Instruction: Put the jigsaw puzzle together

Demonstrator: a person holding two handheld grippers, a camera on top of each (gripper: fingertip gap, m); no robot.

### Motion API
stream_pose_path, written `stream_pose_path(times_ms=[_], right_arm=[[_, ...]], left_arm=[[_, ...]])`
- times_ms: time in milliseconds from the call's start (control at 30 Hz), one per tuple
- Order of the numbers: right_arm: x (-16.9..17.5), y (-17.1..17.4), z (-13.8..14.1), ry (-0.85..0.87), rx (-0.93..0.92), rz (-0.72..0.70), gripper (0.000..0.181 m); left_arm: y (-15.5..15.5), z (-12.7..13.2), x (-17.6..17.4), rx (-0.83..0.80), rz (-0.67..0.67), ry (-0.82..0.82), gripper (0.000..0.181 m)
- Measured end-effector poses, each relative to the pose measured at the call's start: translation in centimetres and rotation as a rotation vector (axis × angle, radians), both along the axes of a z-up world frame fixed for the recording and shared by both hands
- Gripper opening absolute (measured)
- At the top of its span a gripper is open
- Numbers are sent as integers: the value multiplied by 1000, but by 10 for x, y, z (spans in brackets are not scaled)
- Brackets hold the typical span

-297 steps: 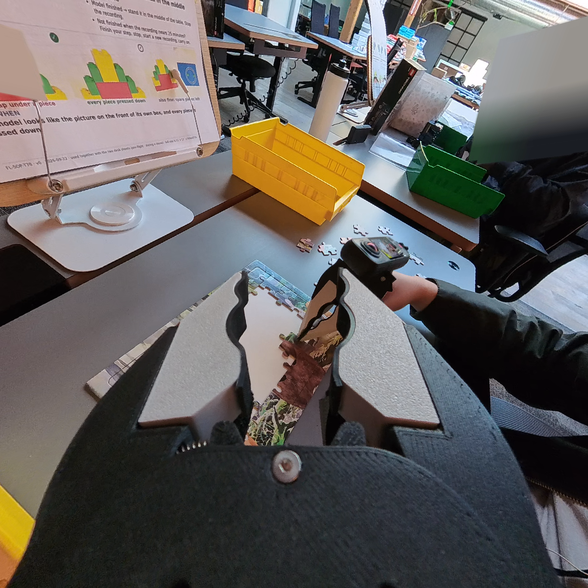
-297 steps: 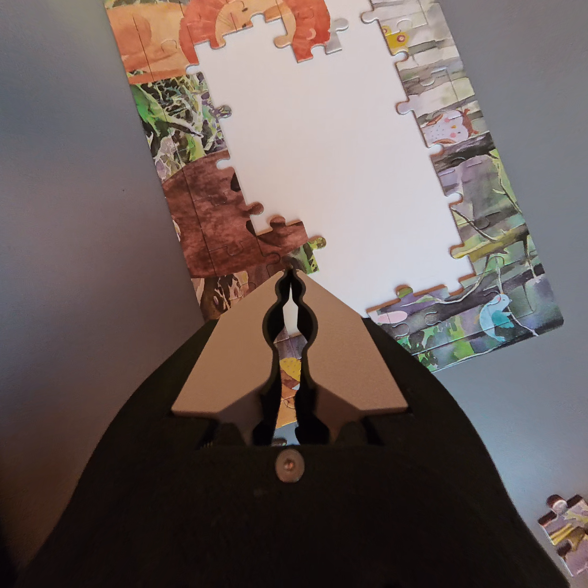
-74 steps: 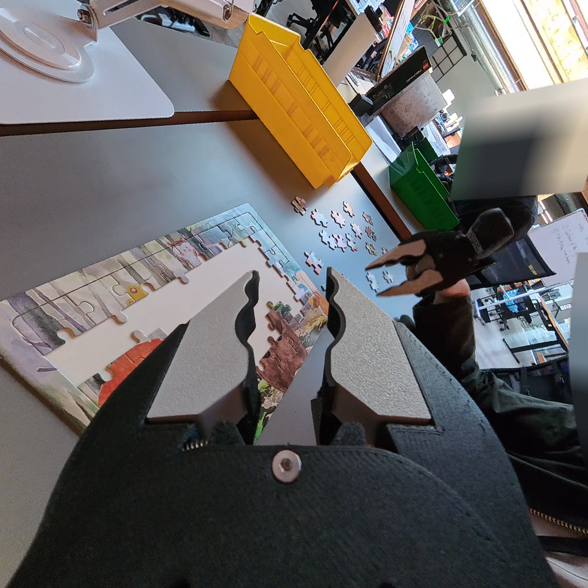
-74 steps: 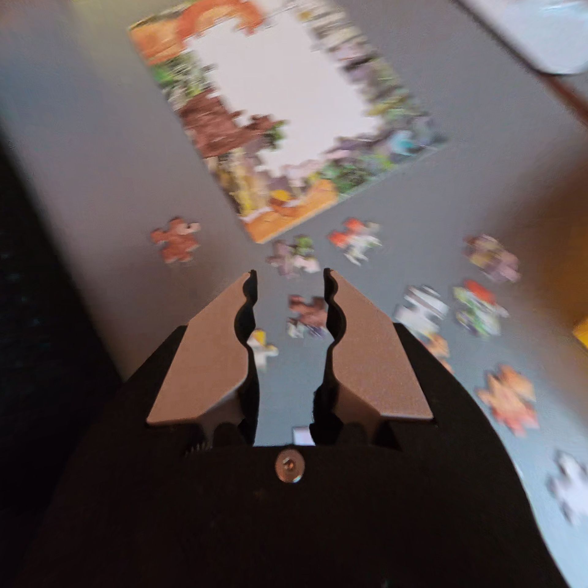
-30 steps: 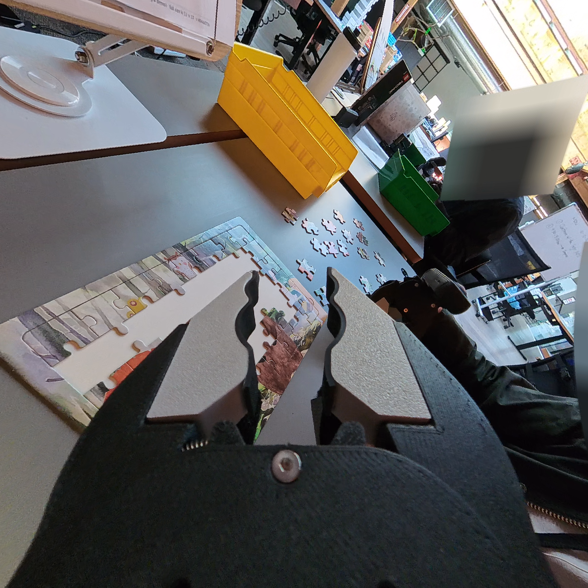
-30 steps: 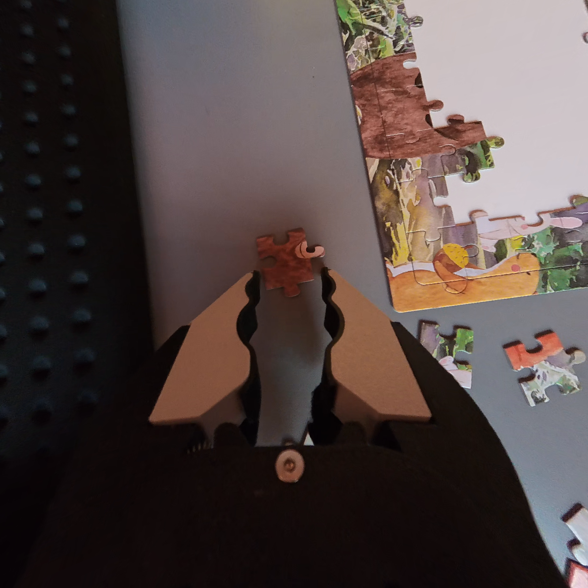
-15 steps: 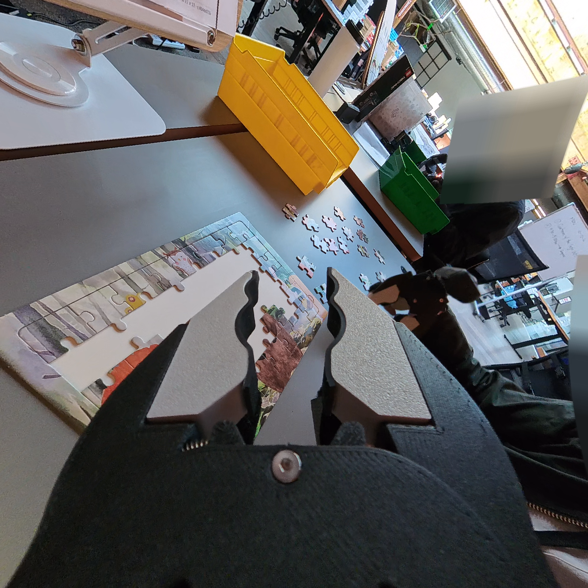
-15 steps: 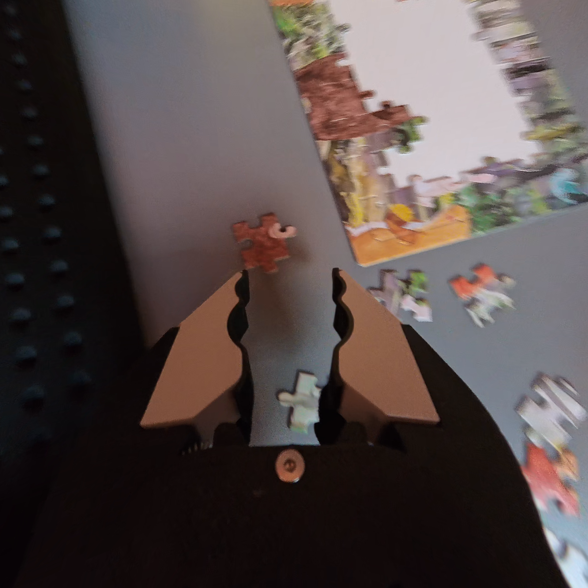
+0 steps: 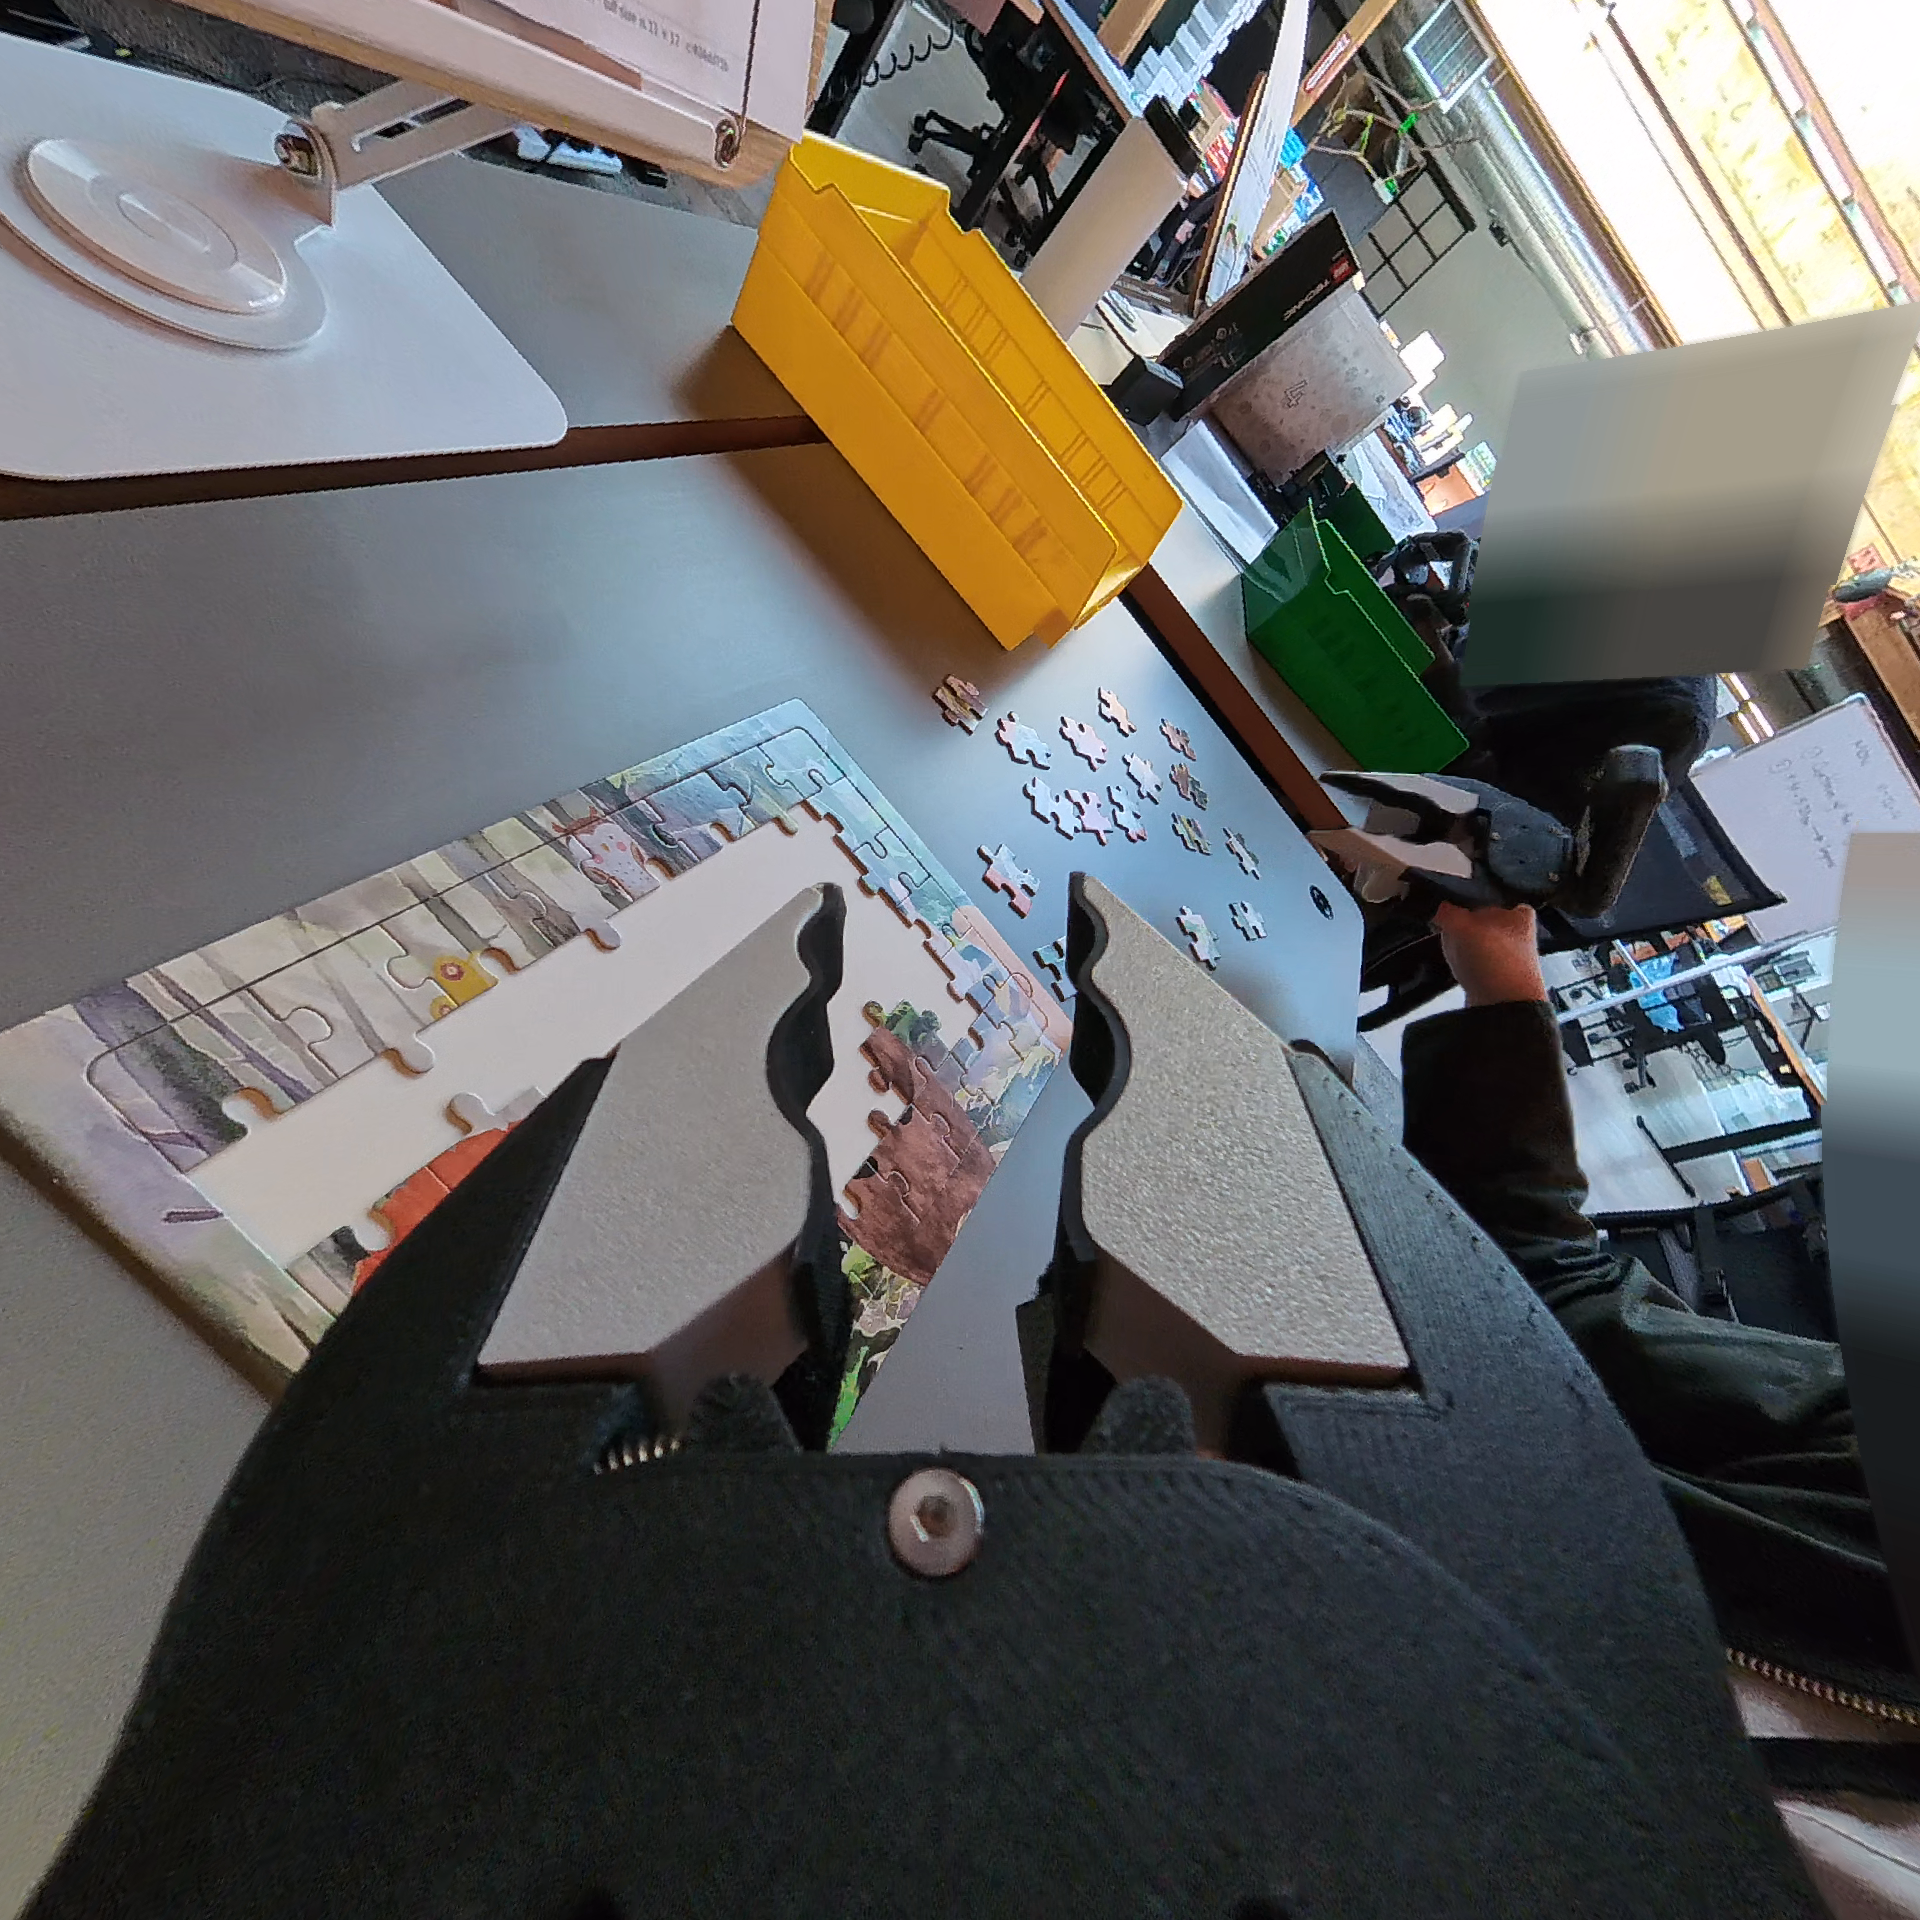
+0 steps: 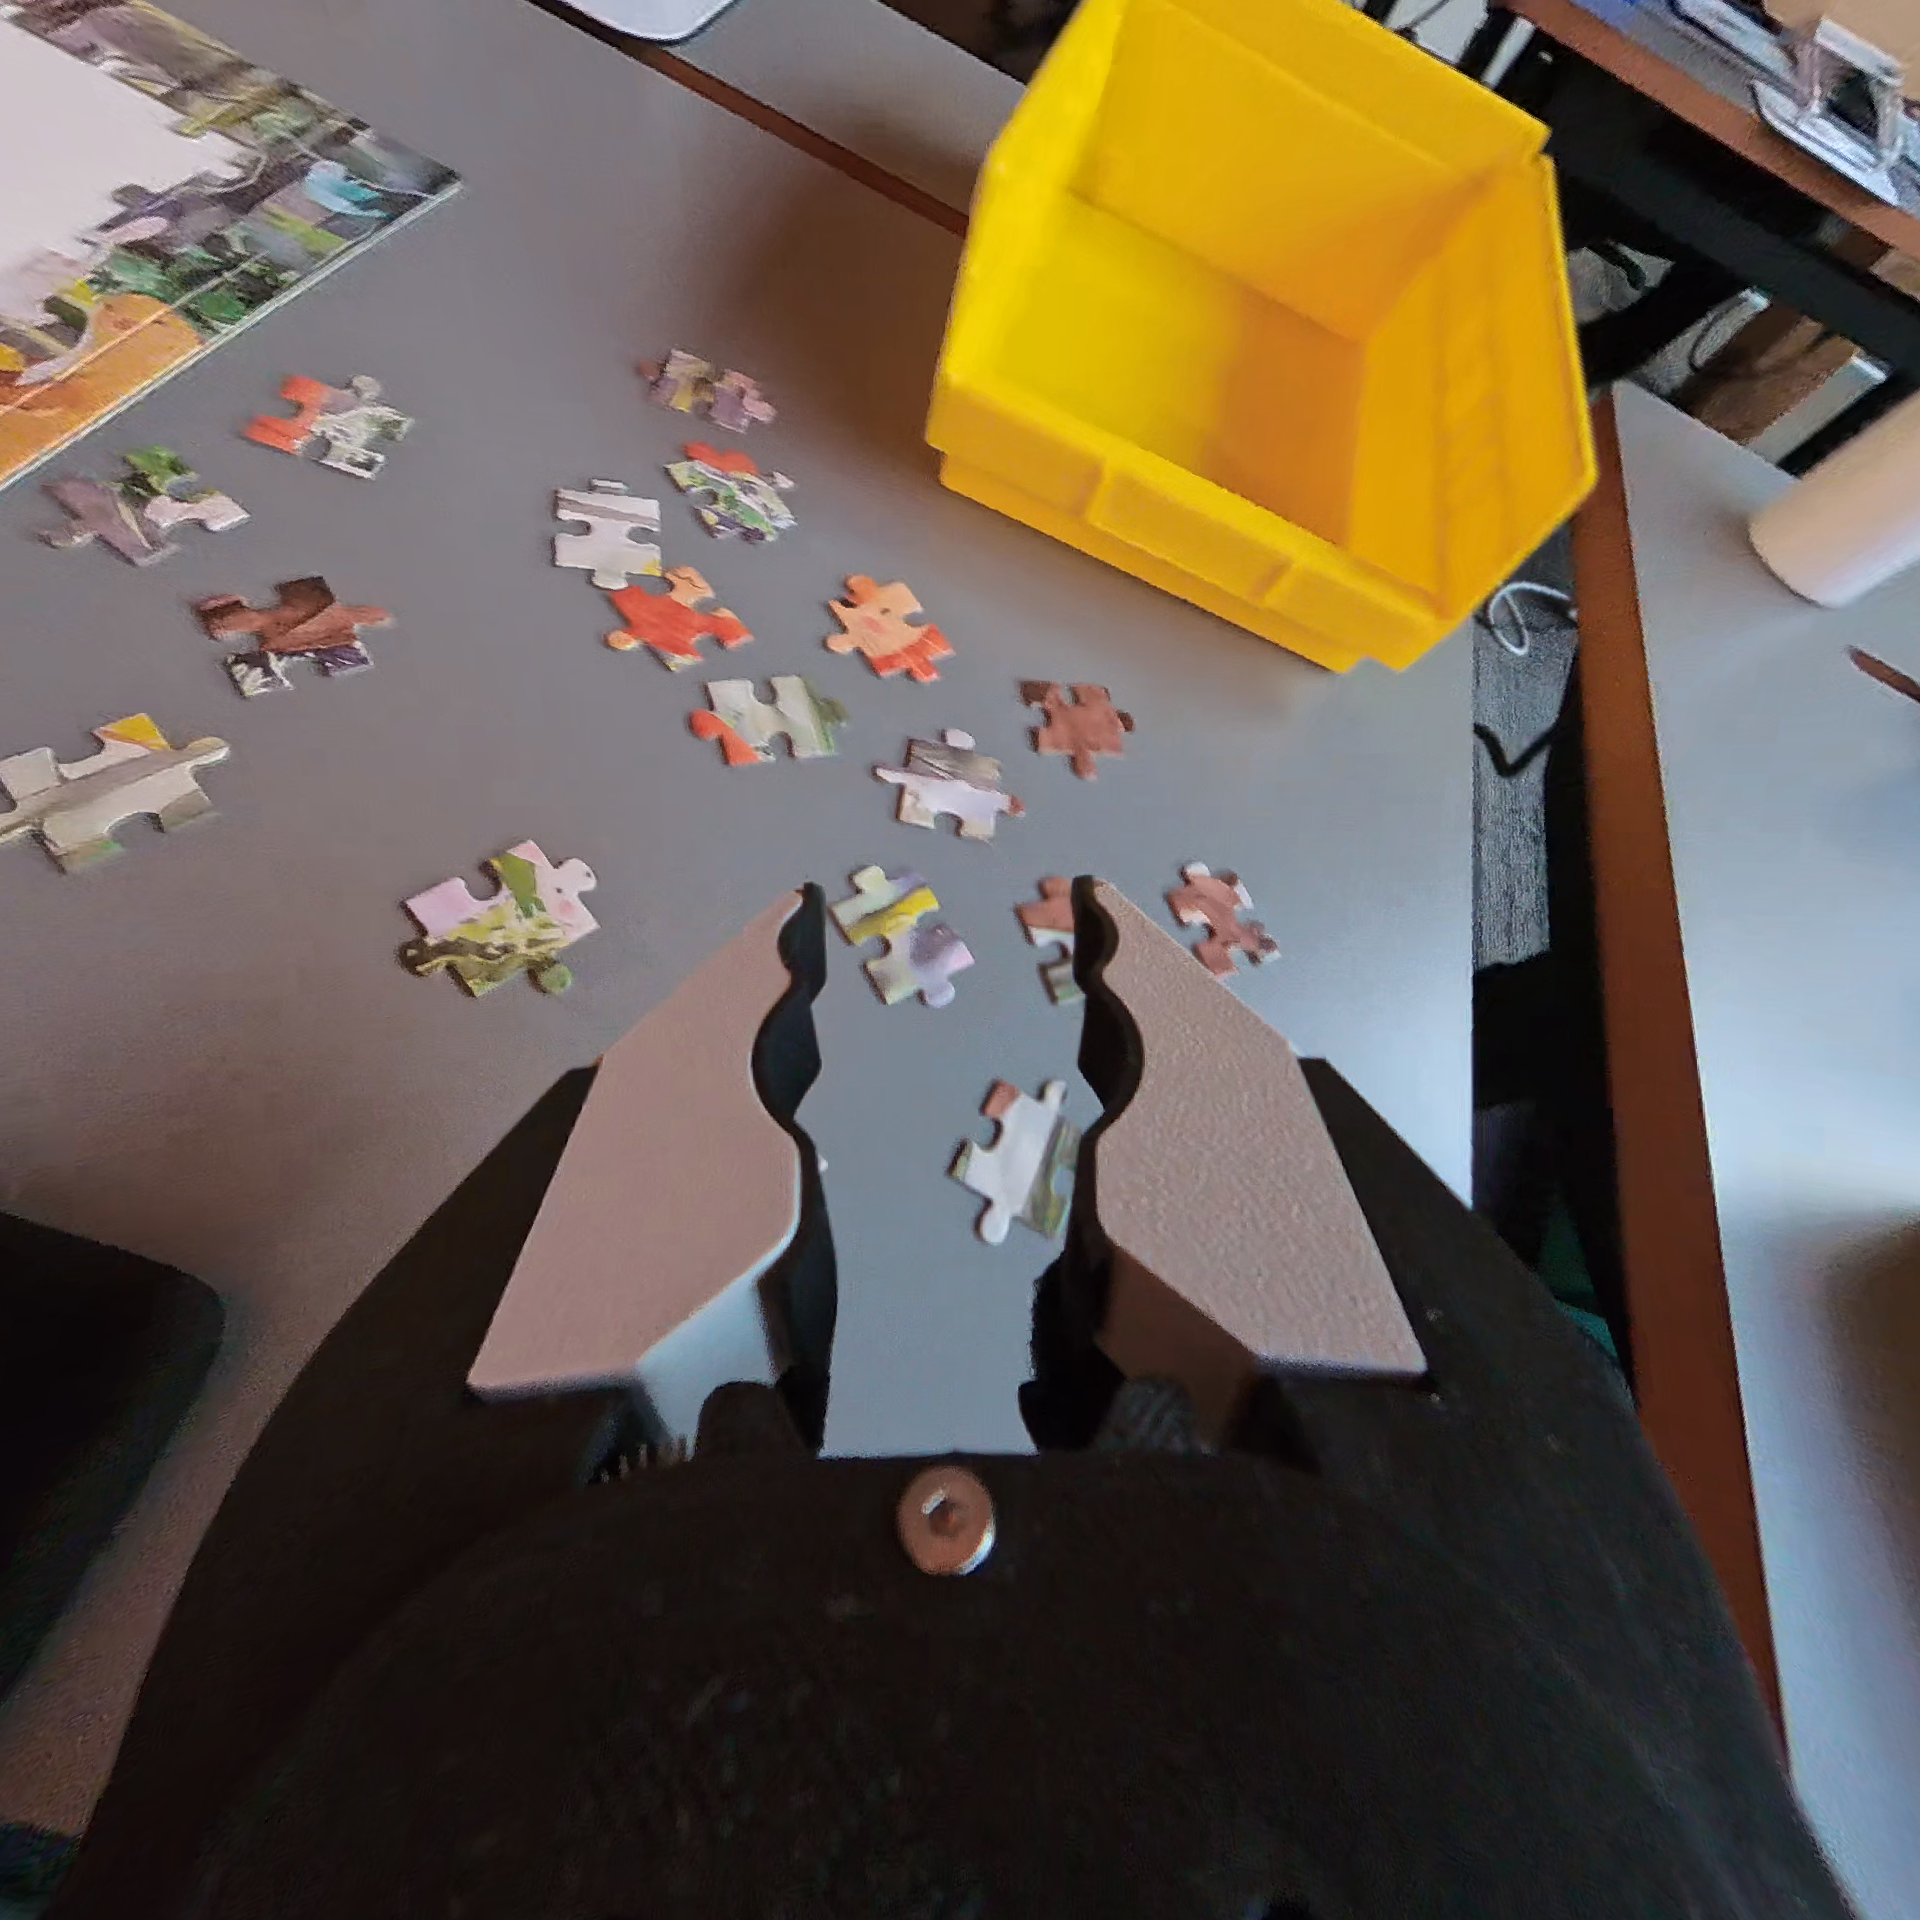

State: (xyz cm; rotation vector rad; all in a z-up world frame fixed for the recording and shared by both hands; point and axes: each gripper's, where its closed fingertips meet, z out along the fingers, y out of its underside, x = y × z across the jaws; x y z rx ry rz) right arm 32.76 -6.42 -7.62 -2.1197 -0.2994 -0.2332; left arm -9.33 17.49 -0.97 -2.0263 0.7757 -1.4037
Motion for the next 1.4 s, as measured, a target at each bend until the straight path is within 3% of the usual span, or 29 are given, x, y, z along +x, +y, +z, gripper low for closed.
stream_pose_path(times_ms=[200,400,500,667,733,833,1000,1100,1167,1267,1400], right_arm=[[-9,-4,-11,44,-1,23,46],[-121,40,-38,171,-77,325,49],[-155,58,-55,151,-167,402,51],[-170,70,-80,182,-312,448,52],[-170,70,-85,164,-354,453,43],[-173,72,-85,163,-343,474,31],[-177,81,-74,121,-325,492,30],[-227,97,-32,107,-204,671,29],[-264,111,-20,1,-190,801,29],[-303,140,-28,-185,-258,945,30],[-329,175,-49,-223,-365,1056,30]], left_arm=[[-6,-3,7,30,-21,32,42],[-12,-7,14,71,-35,83,43],[-15,-8,16,76,-43,92,43],[-16,-7,18,78,-48,88,43],[-15,-5,17,80,-49,85,43],[-14,-4,16,78,-47,80,43],[-13,-2,14,75,-41,66,43],[-12,1,13,82,-37,58,43],[-12,2,13,80,-36,55,43],[-12,2,12,80,-37,57,42],[-14,4,12,86,-41,53,42]])
